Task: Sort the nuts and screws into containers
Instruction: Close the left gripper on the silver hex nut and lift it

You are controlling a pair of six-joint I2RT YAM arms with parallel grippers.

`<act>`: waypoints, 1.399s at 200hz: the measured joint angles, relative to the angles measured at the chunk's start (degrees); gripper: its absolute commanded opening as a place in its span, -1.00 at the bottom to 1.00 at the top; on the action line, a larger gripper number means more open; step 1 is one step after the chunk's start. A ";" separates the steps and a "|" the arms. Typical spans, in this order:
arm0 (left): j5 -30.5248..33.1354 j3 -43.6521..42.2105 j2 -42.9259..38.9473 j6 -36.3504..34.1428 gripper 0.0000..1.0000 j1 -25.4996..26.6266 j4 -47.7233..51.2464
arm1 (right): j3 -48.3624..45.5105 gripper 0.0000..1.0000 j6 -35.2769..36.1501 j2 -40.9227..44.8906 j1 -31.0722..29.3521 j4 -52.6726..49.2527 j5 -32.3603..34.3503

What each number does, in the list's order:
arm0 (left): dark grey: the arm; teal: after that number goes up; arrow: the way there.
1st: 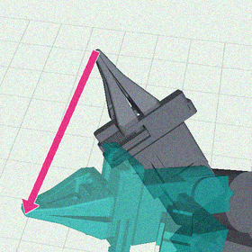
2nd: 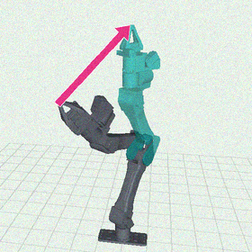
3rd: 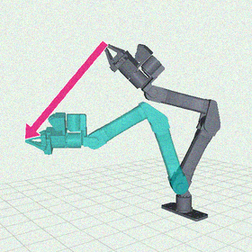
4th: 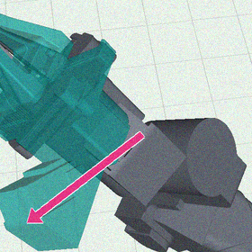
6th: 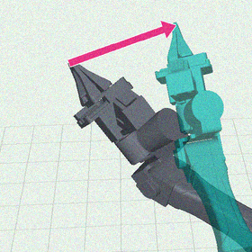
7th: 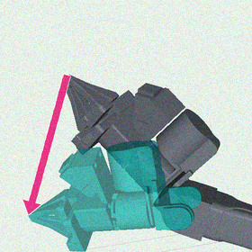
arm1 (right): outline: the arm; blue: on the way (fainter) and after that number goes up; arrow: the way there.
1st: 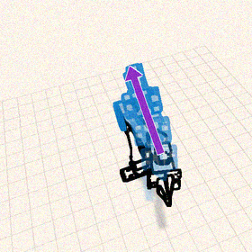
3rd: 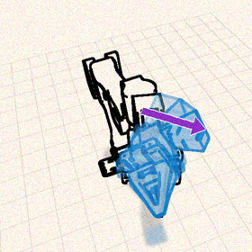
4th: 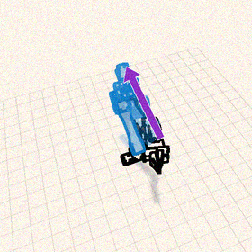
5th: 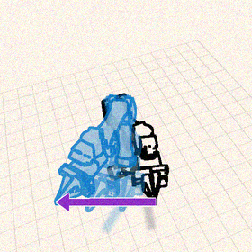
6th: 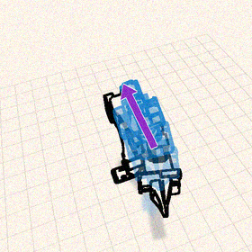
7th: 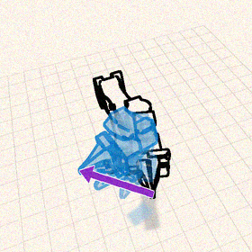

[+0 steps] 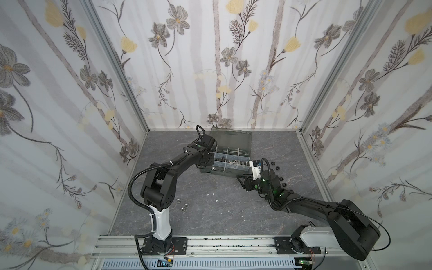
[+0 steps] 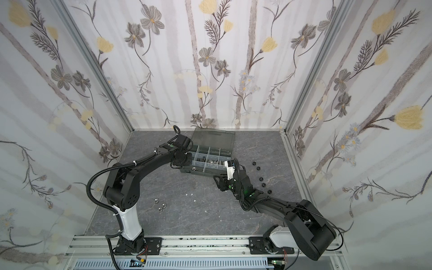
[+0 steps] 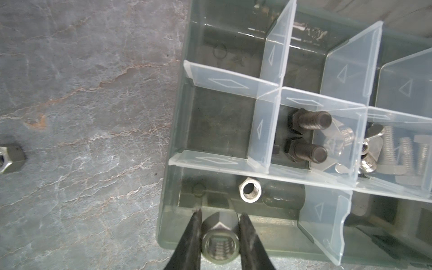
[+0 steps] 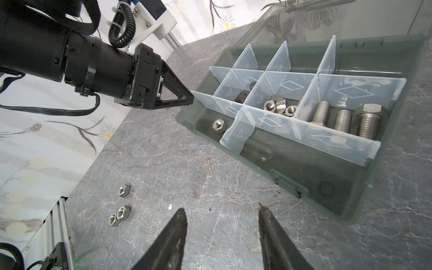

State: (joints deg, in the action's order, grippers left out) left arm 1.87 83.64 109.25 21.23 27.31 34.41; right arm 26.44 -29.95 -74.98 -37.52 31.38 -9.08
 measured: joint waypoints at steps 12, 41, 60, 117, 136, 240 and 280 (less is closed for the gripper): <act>0.02 0.59 0.46 0.00 -0.30 0.02 0.09 | 0.00 0.03 0.00 0.02 -0.02 0.00 0.00; 0.09 1.75 0.63 -0.04 -0.02 0.02 0.17 | -0.09 0.03 0.02 0.02 0.00 -0.02 0.00; 0.55 2.10 0.35 -0.09 0.10 0.09 0.57 | -0.09 0.02 0.02 0.02 0.00 0.02 0.00; 3.13 0.72 -3.61 -0.50 0.12 -2.93 1.20 | -0.15 0.05 0.02 -0.11 -0.20 0.22 -0.94; 3.67 -0.85 -4.48 -0.50 0.12 -4.57 1.25 | -0.09 0.06 0.02 -1.03 -1.42 0.92 -1.57; 3.69 -10.03 -7.89 -1.01 0.09 -15.69 -2.67 | 7.30 0.08 0.00 -12.96 -11.54 2.23 -5.77; 3.91 -12.04 -7.08 -1.77 0.07 -20.06 -3.63 | 8.90 0.08 -0.02 -15.91 -11.54 2.25 -6.64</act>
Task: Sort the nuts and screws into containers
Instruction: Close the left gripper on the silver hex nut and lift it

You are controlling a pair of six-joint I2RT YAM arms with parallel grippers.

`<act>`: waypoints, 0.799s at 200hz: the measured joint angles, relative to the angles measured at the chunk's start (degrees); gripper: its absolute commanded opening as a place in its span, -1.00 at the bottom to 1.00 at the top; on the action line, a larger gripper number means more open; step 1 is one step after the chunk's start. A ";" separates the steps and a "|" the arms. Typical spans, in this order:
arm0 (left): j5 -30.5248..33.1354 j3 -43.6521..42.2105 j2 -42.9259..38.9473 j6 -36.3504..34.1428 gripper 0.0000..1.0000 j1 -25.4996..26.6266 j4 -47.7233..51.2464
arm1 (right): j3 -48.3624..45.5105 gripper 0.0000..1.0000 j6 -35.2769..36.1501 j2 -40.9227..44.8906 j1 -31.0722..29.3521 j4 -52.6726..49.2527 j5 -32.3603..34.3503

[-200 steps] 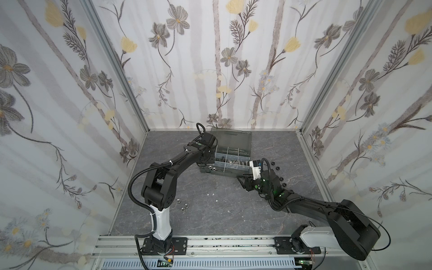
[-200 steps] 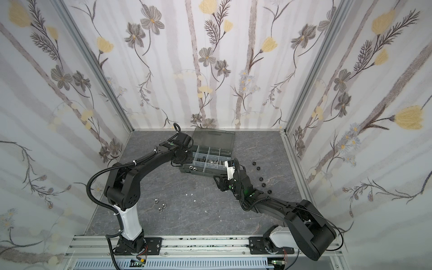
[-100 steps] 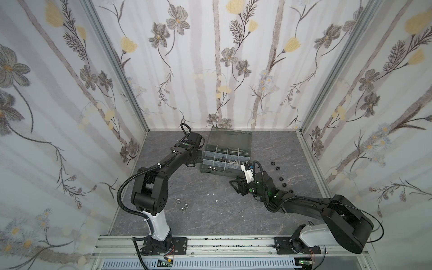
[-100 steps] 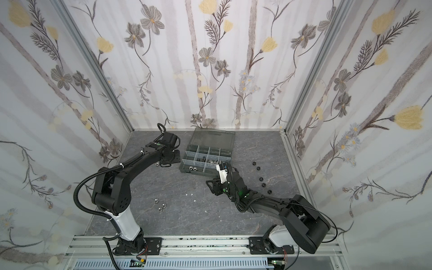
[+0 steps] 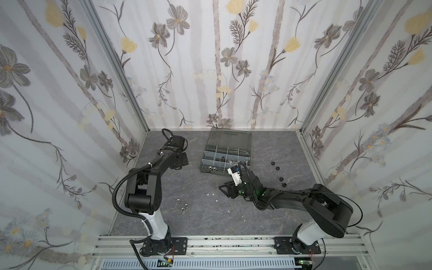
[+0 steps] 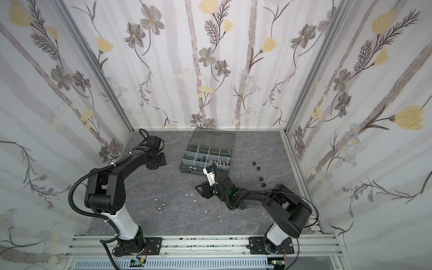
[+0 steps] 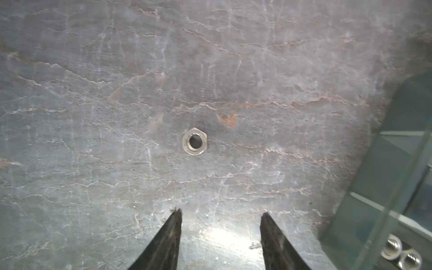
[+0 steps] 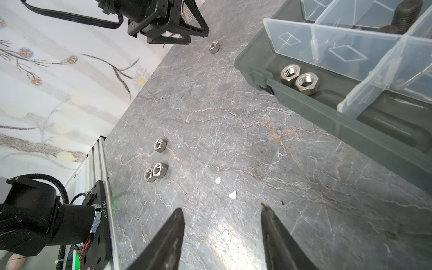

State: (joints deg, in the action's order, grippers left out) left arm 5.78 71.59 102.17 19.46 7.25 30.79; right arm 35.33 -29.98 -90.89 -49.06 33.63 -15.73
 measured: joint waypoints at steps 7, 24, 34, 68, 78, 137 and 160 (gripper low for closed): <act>0.00 -0.15 0.35 0.00 0.06 -0.52 -0.31 | 0.31 0.08 0.00 -0.57 -0.02 0.09 -0.42; -0.04 -0.48 1.29 -0.22 0.05 -1.64 -0.81 | 1.09 0.08 0.02 -2.38 -0.07 0.37 -0.94; -0.07 -0.50 1.95 -0.31 0.04 -2.21 -1.09 | 1.55 0.08 0.00 -3.30 -0.07 0.33 -1.42; -0.26 -0.17 4.52 -0.87 0.03 -3.30 -1.92 | 3.78 0.08 0.00 -6.25 -0.04 0.37 -2.49; -0.28 0.20 5.22 -0.87 0.02 -3.54 -1.95 | 4.11 0.08 0.00 -6.93 -0.04 0.31 -2.69; -0.94 3.43 8.90 -0.87 -0.02 -5.16 -2.75 | 5.09 0.08 -0.28 -8.98 0.07 0.17 -4.83; -0.92 4.37 9.86 -0.87 -0.03 -5.44 -3.63 | 5.27 0.08 -0.61 -9.40 0.28 0.17 -5.14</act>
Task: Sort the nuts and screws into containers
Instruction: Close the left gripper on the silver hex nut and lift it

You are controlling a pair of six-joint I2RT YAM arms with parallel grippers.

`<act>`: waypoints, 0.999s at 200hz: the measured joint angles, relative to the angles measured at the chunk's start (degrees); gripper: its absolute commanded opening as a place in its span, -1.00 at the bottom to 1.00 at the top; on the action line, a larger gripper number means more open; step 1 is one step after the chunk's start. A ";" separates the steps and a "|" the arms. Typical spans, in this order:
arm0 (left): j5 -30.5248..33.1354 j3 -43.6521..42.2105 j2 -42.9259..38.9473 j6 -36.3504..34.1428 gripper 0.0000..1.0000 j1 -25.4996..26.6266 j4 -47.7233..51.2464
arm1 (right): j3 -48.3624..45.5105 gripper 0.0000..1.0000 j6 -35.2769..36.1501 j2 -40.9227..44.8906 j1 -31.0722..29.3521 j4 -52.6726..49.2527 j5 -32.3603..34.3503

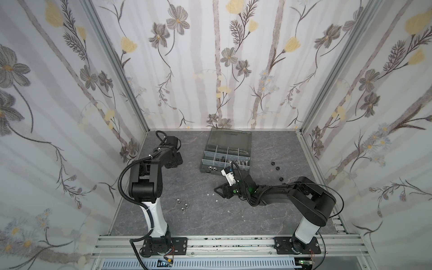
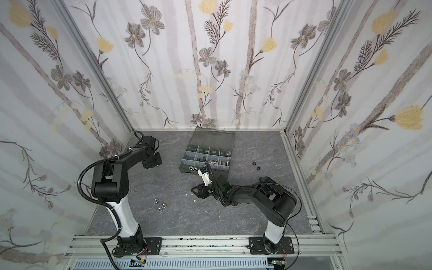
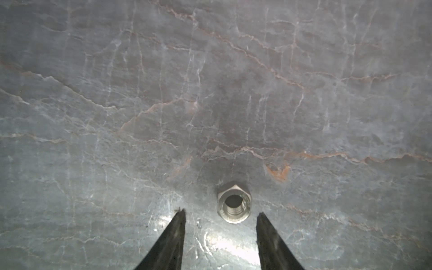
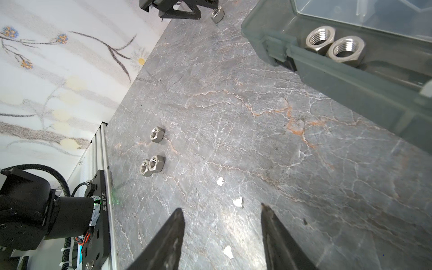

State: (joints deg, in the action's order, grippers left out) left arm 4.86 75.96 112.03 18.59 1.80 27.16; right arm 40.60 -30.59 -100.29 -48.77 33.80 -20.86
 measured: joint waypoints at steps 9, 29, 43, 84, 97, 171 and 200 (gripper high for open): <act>0.00 0.07 0.48 -0.02 -0.04 -0.04 0.11 | 0.04 0.08 -0.04 -0.11 0.00 0.02 -0.11; -0.07 0.37 1.38 -0.15 -0.04 -0.15 0.04 | 0.11 0.08 -0.46 -0.26 0.04 0.02 -0.59; -0.15 0.61 1.84 -0.15 -0.05 -0.26 0.04 | 0.11 0.08 -0.46 -0.39 0.11 0.04 -1.14; -0.17 1.44 2.95 -0.15 -0.13 -0.31 -0.04 | 0.11 0.08 -0.85 -0.52 0.46 0.15 -1.60; -0.17 1.46 3.23 -0.17 -0.19 -0.31 -0.02 | 0.11 0.08 -0.87 -0.52 0.55 0.15 -1.66; 0.66 1.49 3.43 -0.20 -0.54 -0.31 -0.04 | 0.11 0.08 -0.90 -0.52 0.57 0.17 -1.95; 0.42 1.36 3.08 -0.20 -0.62 -0.15 0.02 | 0.00 0.08 -0.90 -0.04 0.57 0.17 -1.95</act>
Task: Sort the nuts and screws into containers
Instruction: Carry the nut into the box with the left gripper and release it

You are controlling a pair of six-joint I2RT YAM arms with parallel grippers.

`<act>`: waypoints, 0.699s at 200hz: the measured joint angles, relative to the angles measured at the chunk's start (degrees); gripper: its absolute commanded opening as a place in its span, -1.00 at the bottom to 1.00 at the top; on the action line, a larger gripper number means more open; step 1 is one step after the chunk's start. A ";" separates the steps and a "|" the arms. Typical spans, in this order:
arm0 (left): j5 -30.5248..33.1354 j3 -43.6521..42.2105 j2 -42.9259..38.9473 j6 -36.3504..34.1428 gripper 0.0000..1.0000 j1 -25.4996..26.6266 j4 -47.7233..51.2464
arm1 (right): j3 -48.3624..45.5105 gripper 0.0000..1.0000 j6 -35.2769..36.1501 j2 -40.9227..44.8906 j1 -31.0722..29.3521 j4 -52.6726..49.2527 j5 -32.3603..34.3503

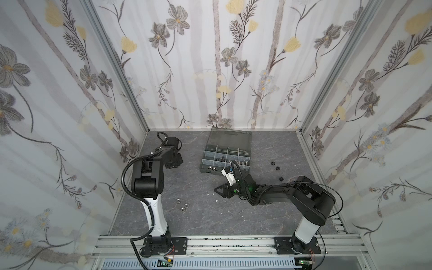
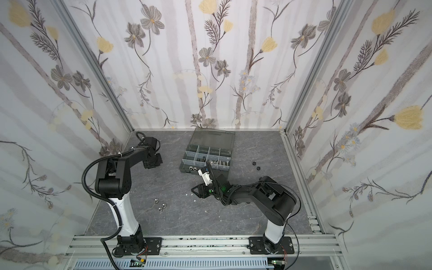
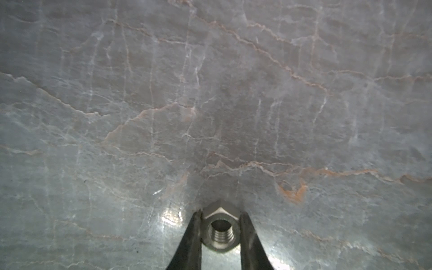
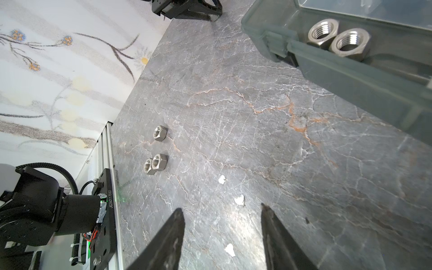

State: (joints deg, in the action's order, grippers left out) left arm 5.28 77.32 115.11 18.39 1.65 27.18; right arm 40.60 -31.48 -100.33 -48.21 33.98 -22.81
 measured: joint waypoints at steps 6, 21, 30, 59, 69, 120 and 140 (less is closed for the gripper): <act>0.04 -0.11 -0.22 0.02 -0.63 0.04 0.04 | -0.04 0.08 0.00 0.15 0.00 0.00 0.00; 0.00 -0.63 -1.11 0.02 -0.64 0.46 0.07 | -0.07 0.08 0.00 0.31 0.02 0.02 0.02; -0.22 -0.90 -1.79 0.02 -0.65 0.81 0.04 | -0.15 0.08 0.00 0.31 0.07 0.00 0.00; -0.39 -2.19 -4.09 0.26 -0.67 2.73 0.07 | -0.66 0.08 0.02 1.18 0.31 -0.15 0.04; -0.72 -2.56 -5.07 0.37 -0.68 3.85 0.17 | -0.90 0.08 0.02 1.60 0.48 -0.09 0.13; -0.98 -2.51 -9.79 1.42 -0.70 11.45 0.87 | -2.62 0.08 0.02 4.33 0.81 -0.15 0.66; -1.01 -1.68 -11.06 1.97 -0.70 14.67 1.44 | -3.61 0.08 0.04 5.84 1.79 -0.09 0.55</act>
State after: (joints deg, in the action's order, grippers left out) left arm 4.27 75.64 104.05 20.36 16.32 28.62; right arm 36.99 -31.44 -94.50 -46.41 33.89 -22.26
